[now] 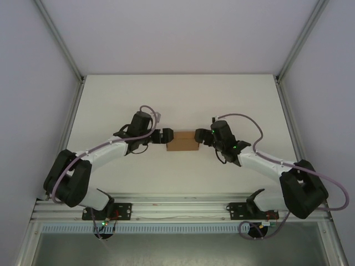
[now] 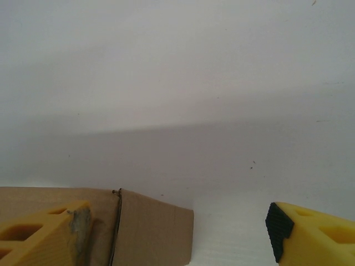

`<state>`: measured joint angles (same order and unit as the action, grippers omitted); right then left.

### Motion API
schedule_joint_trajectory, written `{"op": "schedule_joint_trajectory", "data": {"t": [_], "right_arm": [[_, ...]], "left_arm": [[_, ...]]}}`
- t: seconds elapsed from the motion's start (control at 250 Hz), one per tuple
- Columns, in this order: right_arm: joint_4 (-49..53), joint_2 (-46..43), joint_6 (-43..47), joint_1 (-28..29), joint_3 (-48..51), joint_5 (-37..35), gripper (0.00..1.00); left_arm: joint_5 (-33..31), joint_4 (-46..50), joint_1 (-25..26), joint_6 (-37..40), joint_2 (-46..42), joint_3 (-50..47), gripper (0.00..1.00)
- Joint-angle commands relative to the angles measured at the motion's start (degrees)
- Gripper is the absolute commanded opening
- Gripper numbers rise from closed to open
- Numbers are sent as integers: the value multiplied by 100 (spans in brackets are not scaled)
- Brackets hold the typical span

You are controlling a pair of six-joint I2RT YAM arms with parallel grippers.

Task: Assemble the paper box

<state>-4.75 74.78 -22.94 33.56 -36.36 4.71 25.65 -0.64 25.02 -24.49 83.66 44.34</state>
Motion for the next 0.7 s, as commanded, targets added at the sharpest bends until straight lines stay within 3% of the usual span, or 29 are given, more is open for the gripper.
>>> {"op": "schedule_joint_trajectory", "data": {"t": [0.0,0.288,0.696], "right_arm": [[-99,29,-154,-34,262,27,81],[-394,-305,-478,-42,390,165,78],[-571,-244,-446,-284,492,220,76]], "left_arm": [[375,-425,12,-140,206,-171,81],[409,-528,10,-242,397,-390,56],[431,-648,12,-332,502,-423,51]]}}
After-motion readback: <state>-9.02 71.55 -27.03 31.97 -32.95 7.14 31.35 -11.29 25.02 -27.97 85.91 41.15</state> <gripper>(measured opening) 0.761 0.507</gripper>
